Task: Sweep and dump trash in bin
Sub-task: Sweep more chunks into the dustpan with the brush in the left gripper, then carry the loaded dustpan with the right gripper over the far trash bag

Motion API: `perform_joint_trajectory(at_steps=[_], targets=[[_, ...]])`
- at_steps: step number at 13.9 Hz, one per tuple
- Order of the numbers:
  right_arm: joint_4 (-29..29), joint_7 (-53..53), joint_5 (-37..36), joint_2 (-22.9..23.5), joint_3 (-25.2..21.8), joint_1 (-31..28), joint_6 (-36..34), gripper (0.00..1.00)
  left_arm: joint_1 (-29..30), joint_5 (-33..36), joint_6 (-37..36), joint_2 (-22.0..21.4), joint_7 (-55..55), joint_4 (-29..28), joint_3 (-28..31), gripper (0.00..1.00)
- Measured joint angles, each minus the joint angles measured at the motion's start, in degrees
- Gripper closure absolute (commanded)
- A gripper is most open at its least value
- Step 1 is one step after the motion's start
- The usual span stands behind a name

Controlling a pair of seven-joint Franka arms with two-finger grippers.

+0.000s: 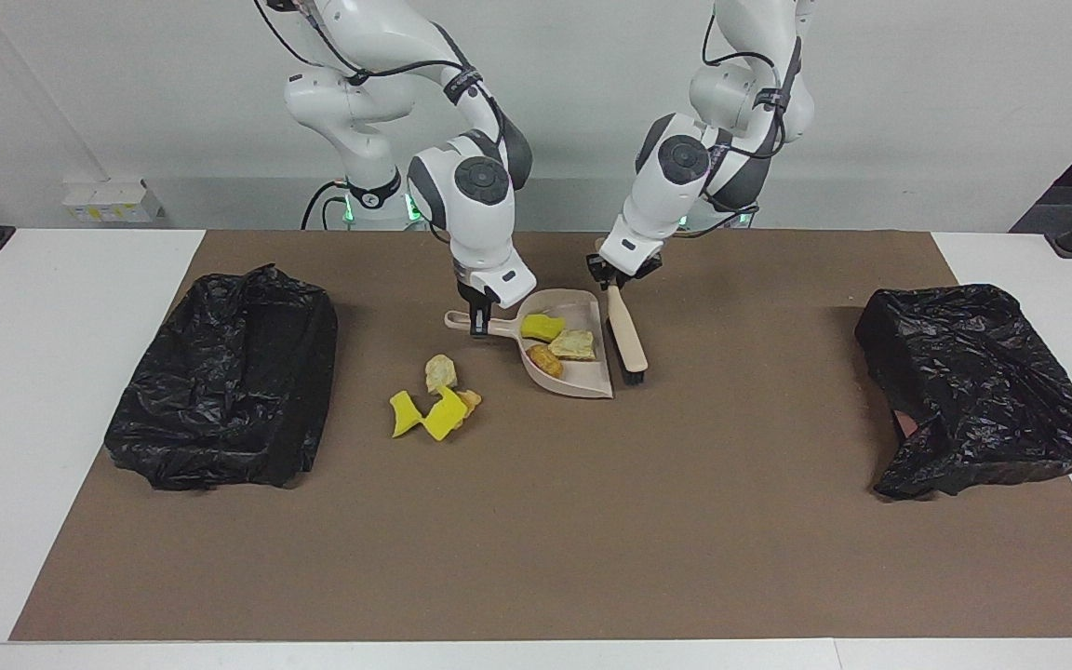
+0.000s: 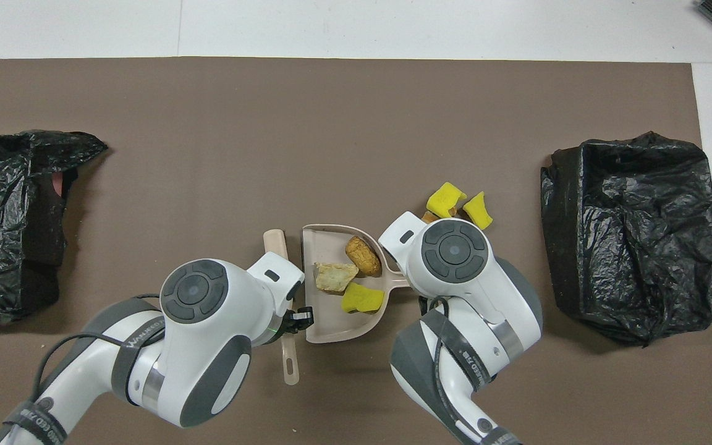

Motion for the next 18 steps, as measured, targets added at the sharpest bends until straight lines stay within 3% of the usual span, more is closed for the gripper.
perform_joint_trajectory(at_steps=[4, 6, 9, 13, 18], targets=[[1.6, 0.2, 0.9, -1.6, -1.5, -1.1, -3.6, 1.0, 0.5, 1.4, -0.2, 0.0, 0.3, 0.2, -0.2, 1.0], [3.9, -2.2, 4.3, -4.2, -4.8, -2.2, -7.8, 1.0, 0.3, 1.4, -0.2, -0.1, 0.3, -0.1, -0.7, 1.0], [7.4, -7.2, 6.9, -8.1, -13.9, -2.7, -13.8, 1.0, -1.3, 1.4, -0.2, -1.1, -0.5, -1.8, -1.4, 1.0], [12.0, -14.5, 7.1, -10.5, -26.4, -3.1, -19.5, 1.0, -8.3, 1.4, 1.1, -3.5, -8.0, -4.4, -1.7, 1.0], [12.9, -29.1, 2.8, -10.5, -38.6, -3.4, -21.6, 1.0, -18.5, 1.4, 10.7, -3.9, -20.3, -9.5, -2.1, 1.0]])
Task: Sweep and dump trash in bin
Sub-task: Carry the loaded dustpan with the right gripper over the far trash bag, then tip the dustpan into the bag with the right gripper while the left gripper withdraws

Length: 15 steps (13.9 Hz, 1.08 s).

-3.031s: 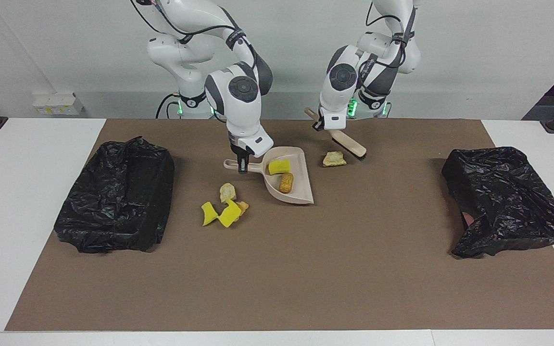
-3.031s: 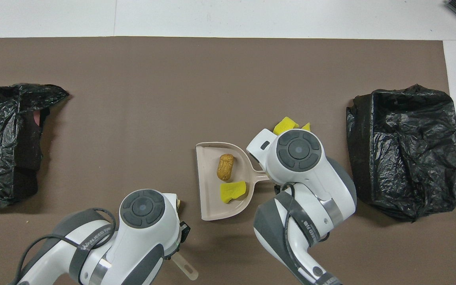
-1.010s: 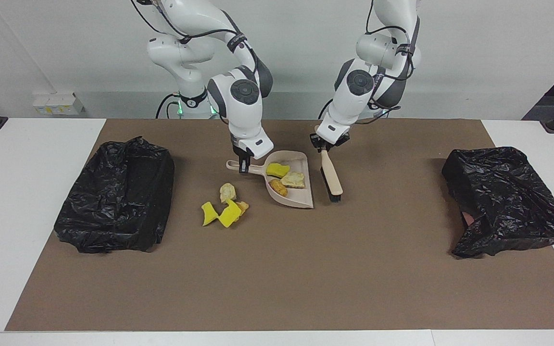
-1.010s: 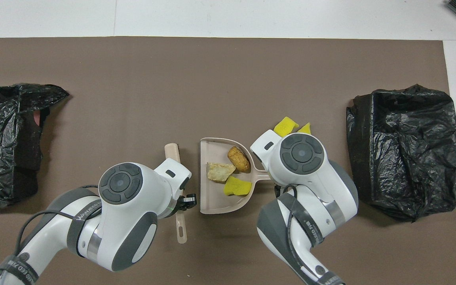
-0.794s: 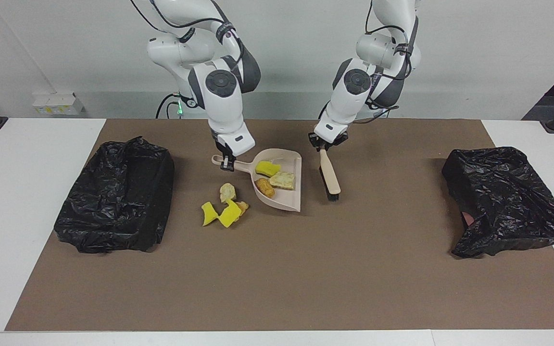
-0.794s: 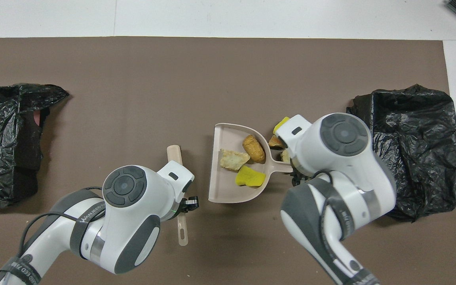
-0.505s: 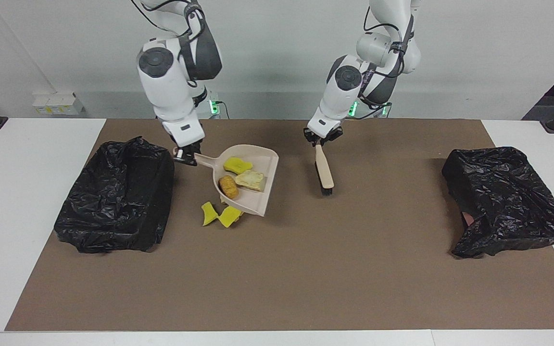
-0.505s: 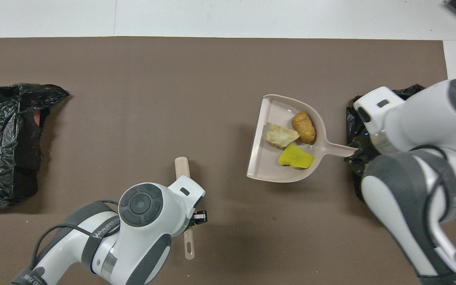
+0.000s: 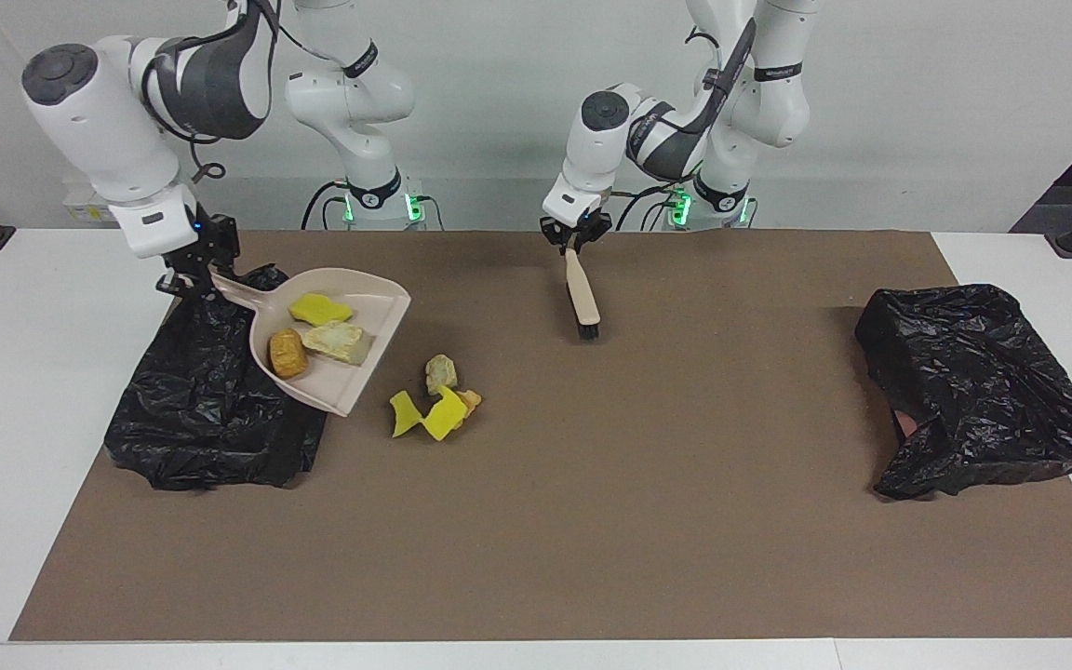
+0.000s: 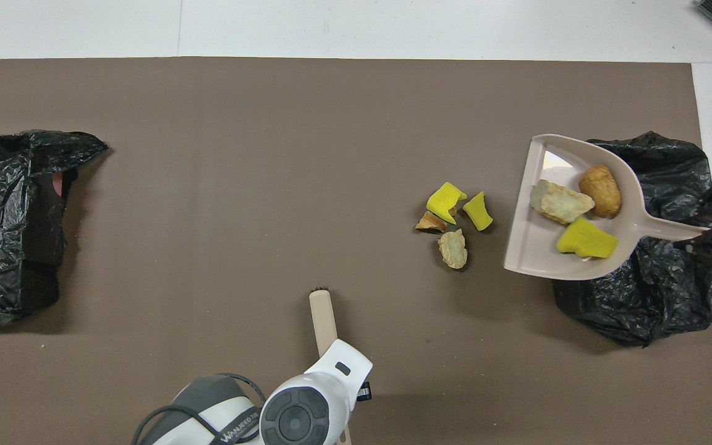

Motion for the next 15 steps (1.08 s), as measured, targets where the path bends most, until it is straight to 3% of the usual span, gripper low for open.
perform_joint_trajectory(at_steps=[3, 5, 10, 15], targets=[[0.1, -8.7, -10.3, -0.1, -3.1, 0.0, -0.5, 1.0, -0.3, 0.0, 1.0, 0.0, -0.6, -0.9, 0.4, 1.0], [0.3, -12.7, -17.0, -0.2, -3.4, 0.0, -0.2, 1.0, -0.1, 0.0, 1.4, 0.0, -0.3, -1.4, 0.8, 0.0], [-0.3, -14.6, -31.9, -0.2, -1.2, 1.3, 1.1, 1.0, 4.3, 0.0, 1.1, 1.0, 0.0, 0.9, 1.4, 0.0], [-2.3, -14.6, -42.0, -0.2, 3.4, 1.8, 1.2, 1.0, 14.4, 0.1, -1.9, 4.2, 10.1, 9.2, 2.1, 0.0]])
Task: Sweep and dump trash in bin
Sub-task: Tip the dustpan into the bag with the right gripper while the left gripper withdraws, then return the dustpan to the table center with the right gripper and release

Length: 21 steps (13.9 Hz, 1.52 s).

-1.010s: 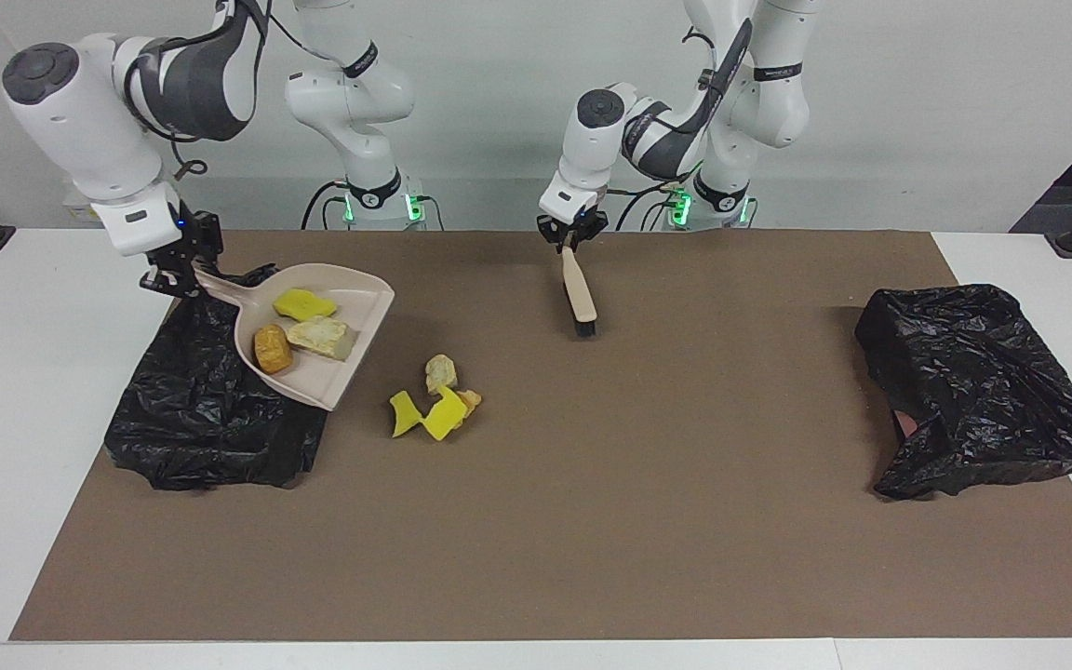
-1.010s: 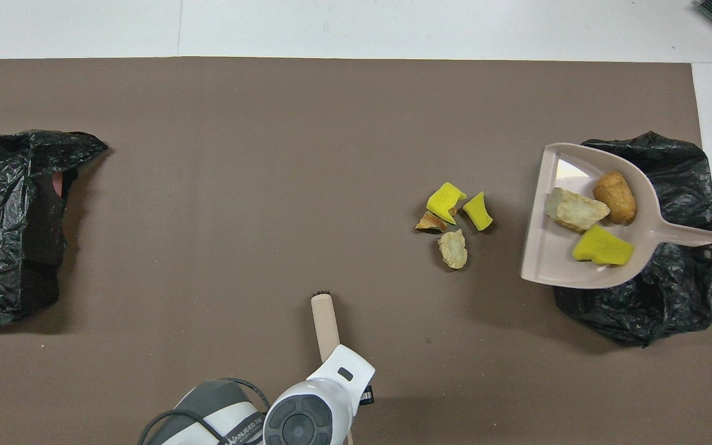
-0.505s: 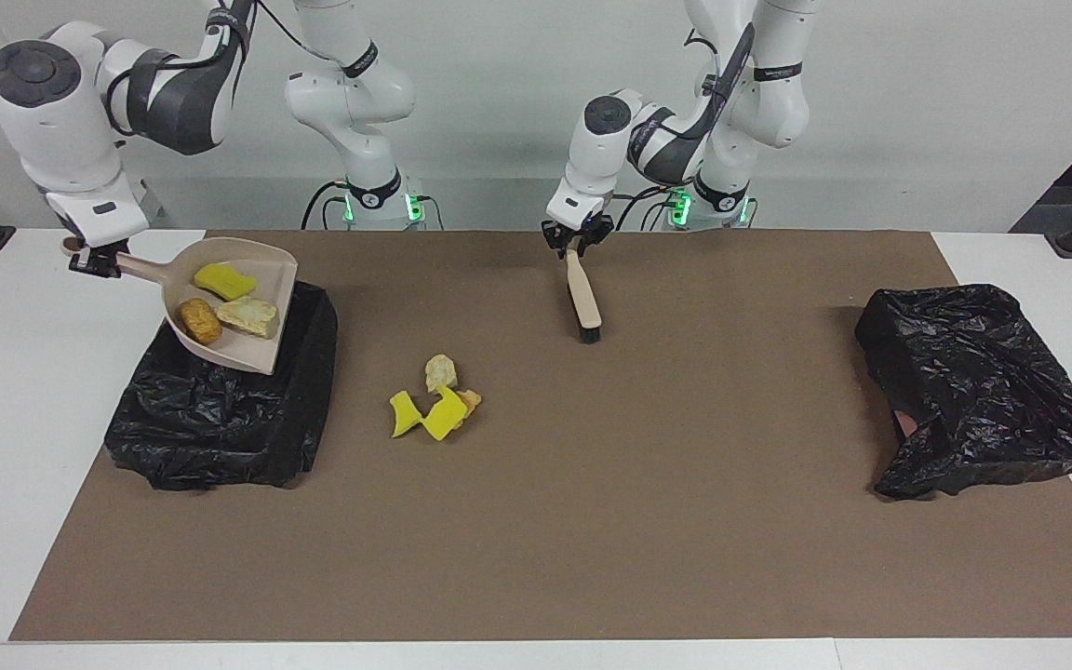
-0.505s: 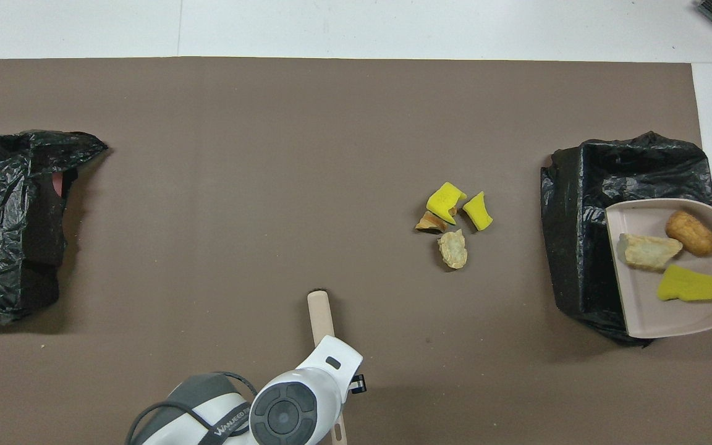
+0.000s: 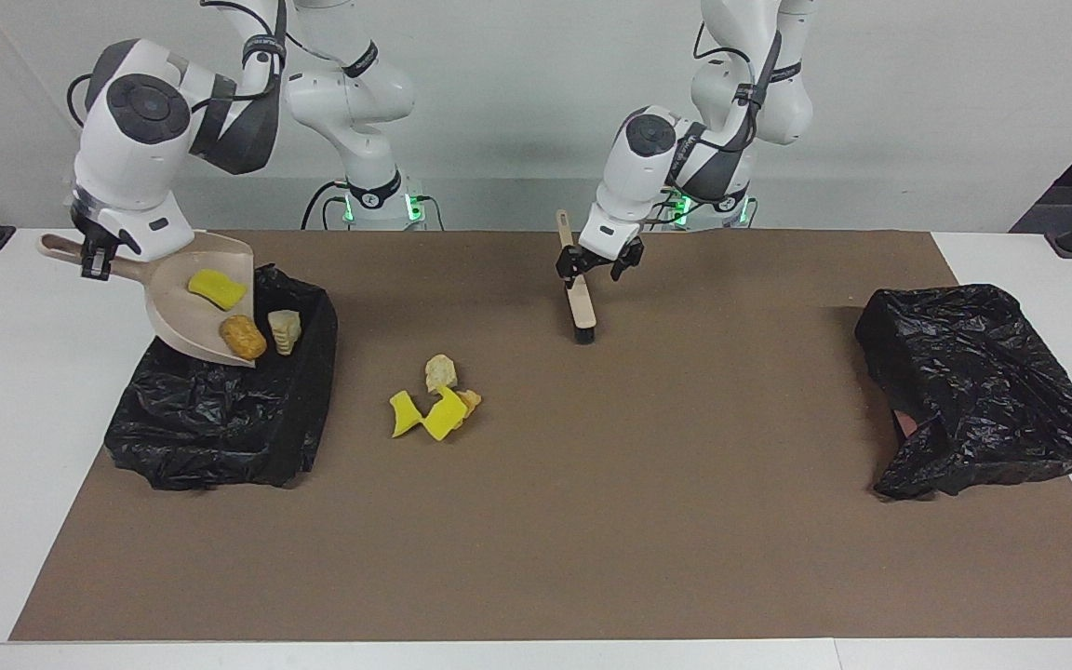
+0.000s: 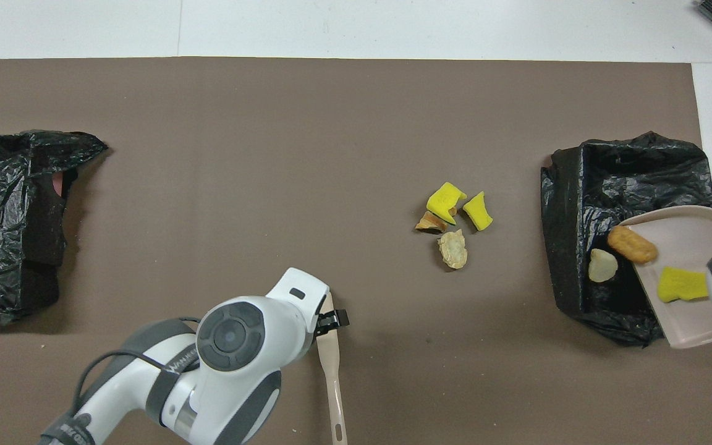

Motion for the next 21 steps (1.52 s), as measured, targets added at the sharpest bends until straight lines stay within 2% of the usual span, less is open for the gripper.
perform_joint_trajectory(at_steps=[4, 8, 12, 14, 17, 19, 21], targets=[[-0.1, 0.1, -5.4, -0.2, 3.3, 0.0, -0.8, 1.0, 9.4, 0.1, -4.5, 3.2, 10.4, 9.1, 0.3, 0.0], [0.1, 5.3, -10.4, -0.4, 7.3, 0.5, -7.0, 1.0, 18.8, 0.2, -16.5, 9.1, 21.9, 23.5, 0.4, 0.0], [1.7, 11.6, -11.8, -0.4, 11.7, 0.7, -15.4, 1.0, 26.9, 0.9, -26.7, 9.6, 34.9, 30.8, 0.6, 0.0], [3.7, 14.0, -11.8, -0.6, 13.6, 0.7, -19.6, 1.0, 29.6, 4.7, -32.4, 9.4, 39.2, 34.7, 0.7, 0.0], [9.5, 19.5, -6.6, -0.8, 15.7, 0.7, -25.0, 1.0, 30.6, 9.8, -41.5, 8.7, 40.0, 41.9, 0.8, 0.0], [12.0, 30.2, -1.5, -0.9, 17.9, 0.7, -27.7, 1.0, 31.2, 11.2, -44.4, 7.7, 40.0, 44.4, 1.2, 0.0], [13.9, 45.6, 5.2, -1.0, 22.5, 0.8, -30.7, 1.0, 32.2, 11.3, -44.8, 6.1, 40.0, 44.7, 1.5, 0.0]])
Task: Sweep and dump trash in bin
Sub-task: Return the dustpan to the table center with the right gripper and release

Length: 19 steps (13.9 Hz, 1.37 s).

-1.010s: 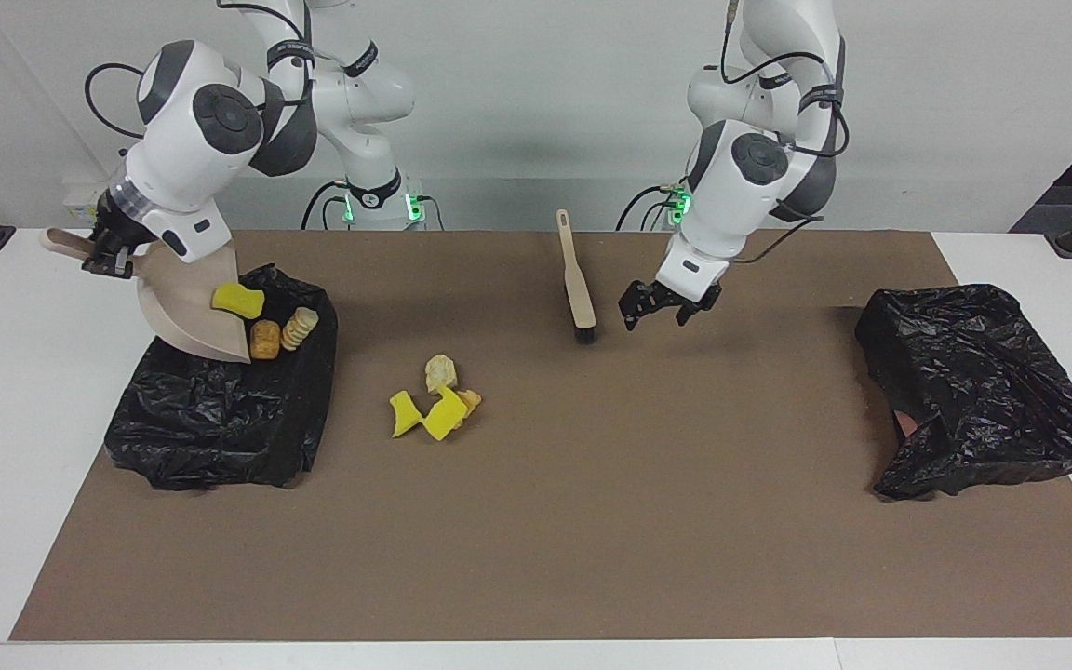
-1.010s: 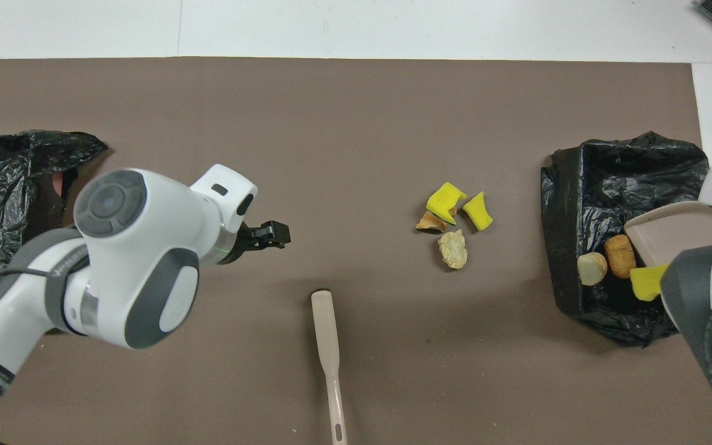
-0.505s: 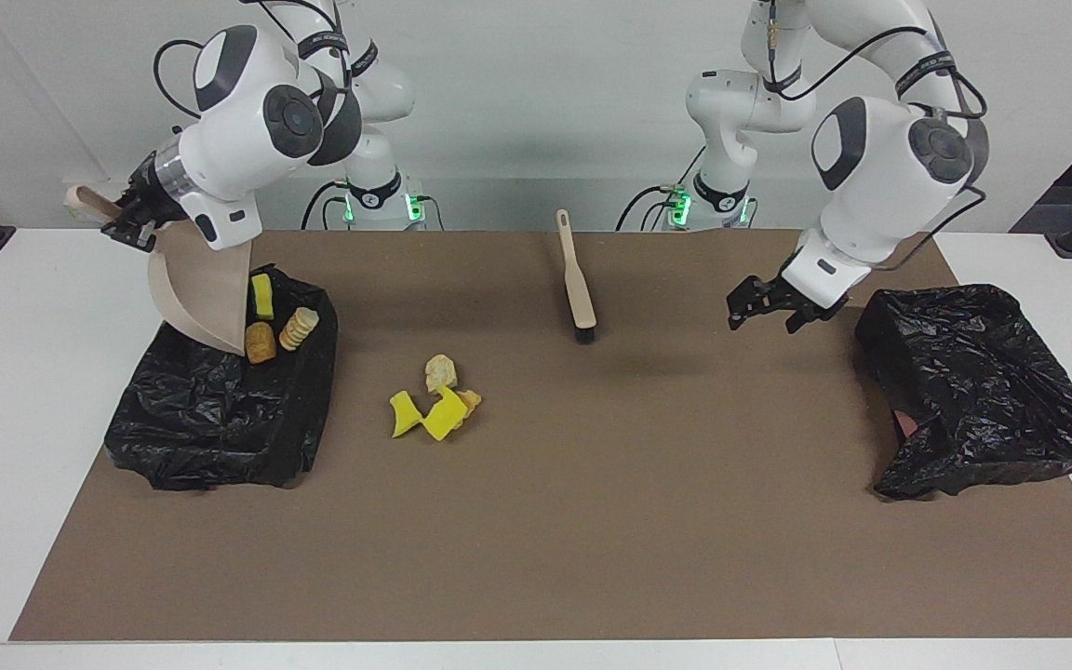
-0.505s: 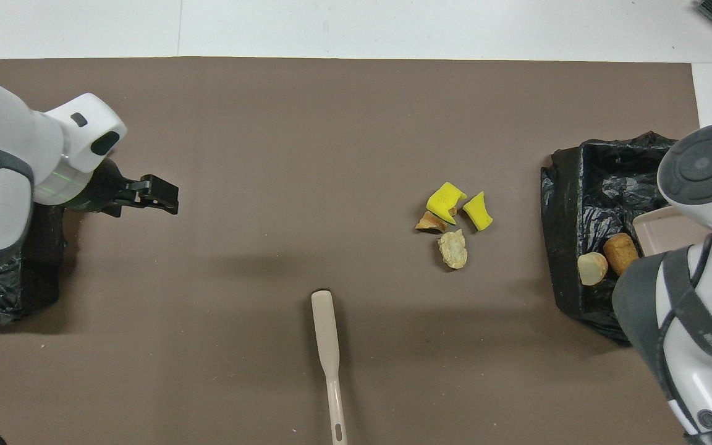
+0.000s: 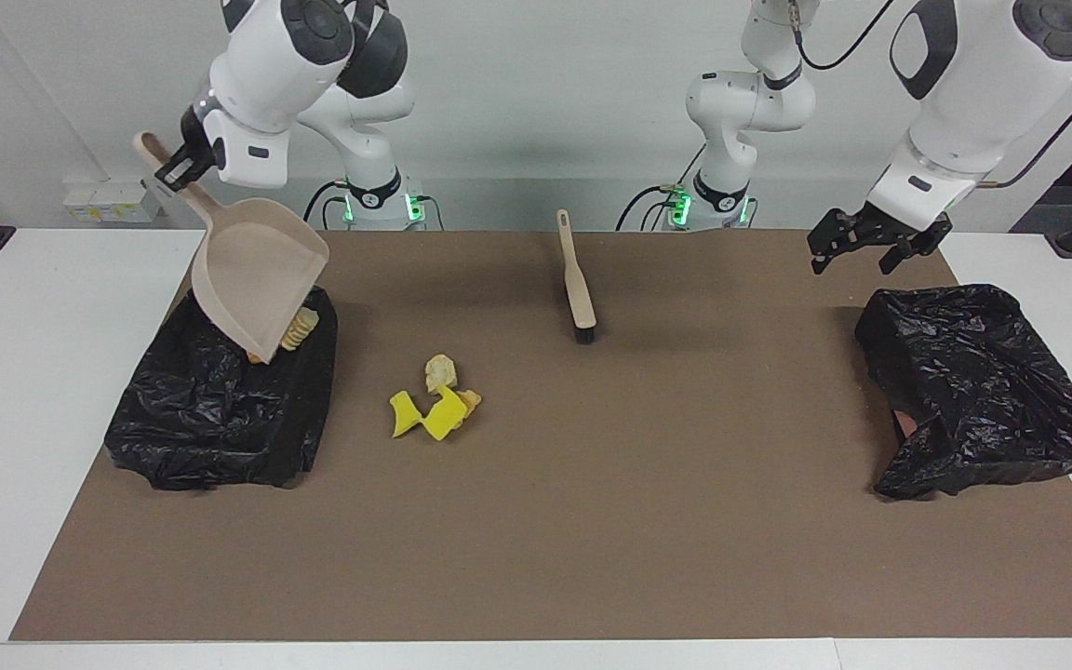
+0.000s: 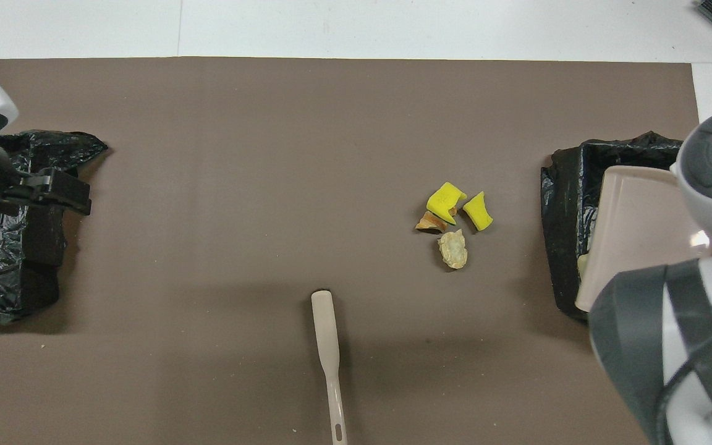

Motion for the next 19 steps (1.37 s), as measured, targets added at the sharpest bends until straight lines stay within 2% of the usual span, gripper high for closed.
perform_joint_trajectory(at_steps=[3, 5, 7, 9, 12, 16, 19], targets=[[0.5, 23.6, 15.3, 0.1, 3.2, 0.6, 1.2, 1.0, 1.1, 0.0, 0.0, -0.4, 0.0, -0.1, 0.1, 0.0], [0.6, 39.6, 24.2, 0.6, 3.1, 0.5, 7.2, 1.0, 1.1, 0.0, 0.0, -0.3, 0.0, -0.1, 0.1, 0.0], [0.7, 54.9, 28.9, 3.3, 4.5, 0.5, 13.0, 1.0, 1.1, 0.0, 0.0, -0.3, 0.0, -0.1, 0.0, 0.0], [2.6, 70.2, 30.2, 8.9, 9.1, 0.6, 18.5, 1.0, 1.1, 0.0, 0.0, -0.3, 0.0, -0.1, 0.0, 0.0], [8.9, 90.6, 30.4, 20.5, 18.2, 1.1, 28.2, 1.0, 1.1, 0.0, 0.0, -0.3, 0.0, -0.1, 0.0, 0.0], [11.8, 100.1, 30.3, 30.3, 22.6, 2.5, 41.0, 1.0, 1.1, 0.0, 0.0, -0.3, 0.0, -0.1, 0.0, 0.0], [12.4, 103.2, 26.3, 36.6, 23.7, 5.0, 46.1, 1.0, 1.1, 0.0, 0.0, -0.3, 0.0, -0.1, 0.0, 0.0]])
